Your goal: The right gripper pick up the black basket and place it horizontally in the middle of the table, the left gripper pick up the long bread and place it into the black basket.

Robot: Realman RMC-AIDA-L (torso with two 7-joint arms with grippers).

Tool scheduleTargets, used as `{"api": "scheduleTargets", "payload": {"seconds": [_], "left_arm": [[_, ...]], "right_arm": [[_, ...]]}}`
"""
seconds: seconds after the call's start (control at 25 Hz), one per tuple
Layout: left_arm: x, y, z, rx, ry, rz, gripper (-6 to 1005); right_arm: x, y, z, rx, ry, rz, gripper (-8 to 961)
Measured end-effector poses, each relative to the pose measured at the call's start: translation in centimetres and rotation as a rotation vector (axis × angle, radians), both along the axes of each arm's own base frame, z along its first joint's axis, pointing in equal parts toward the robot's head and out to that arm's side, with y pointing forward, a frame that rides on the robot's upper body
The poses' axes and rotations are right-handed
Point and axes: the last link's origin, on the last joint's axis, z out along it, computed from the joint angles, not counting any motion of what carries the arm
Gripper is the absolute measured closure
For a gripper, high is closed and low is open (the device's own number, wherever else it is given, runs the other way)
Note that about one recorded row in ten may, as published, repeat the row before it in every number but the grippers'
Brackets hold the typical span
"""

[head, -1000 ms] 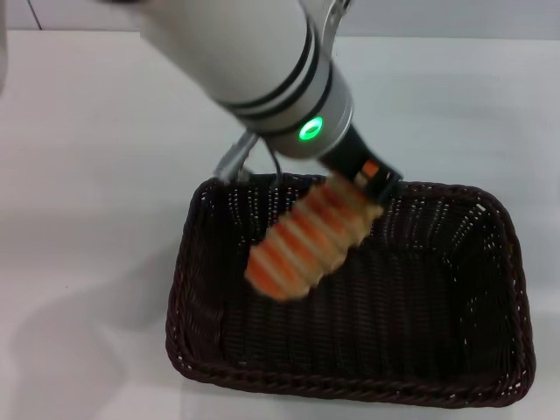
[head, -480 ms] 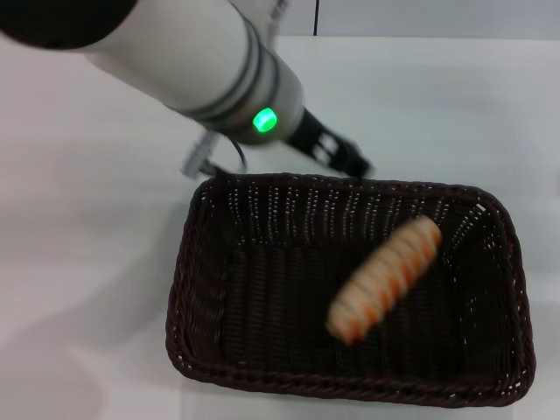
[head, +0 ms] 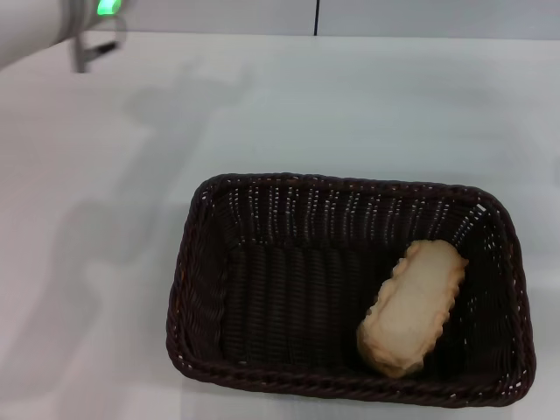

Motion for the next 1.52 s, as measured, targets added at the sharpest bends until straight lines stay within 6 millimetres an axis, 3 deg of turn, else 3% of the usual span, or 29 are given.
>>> {"api": "scheduleTargets", "payload": {"seconds": [0.16, 0.32, 0.52, 0.76, 1.0, 1.52], "left_arm": [[-4.7, 0.4, 2.2, 0.25, -0.1, -0.078, 162], [-8.9, -0.8, 3.1, 0.435, -0.212, -0.144, 162], [-13.7, -3.4, 2.7, 0.564, -0.31, -0.212, 162], [-17.1, -5.9, 2.0, 0.623, -0.328, -0.238, 162], [-17.7, -7.0, 1.6, 0.626, -0.328, -0.26, 162], [-18.2, -8.8, 1.2, 0.624, -0.308, -0.292, 162]], "right_arm": [[0.0, 1.0, 0.6, -0.003, 0.016, -0.027, 594], [0.4, 1.1, 0.9, 0.002, 0.032, -0.05, 594], [1.3, 0.4, 0.7, 0.005, 0.047, -0.072, 594], [2.0, -0.2, 0.6, 0.002, 0.088, -0.074, 594], [1.7, -0.3, 0.1, -0.01, 0.099, -0.06, 594], [-0.8, 1.1, -0.9, -0.049, 0.069, 0.007, 595]]}}
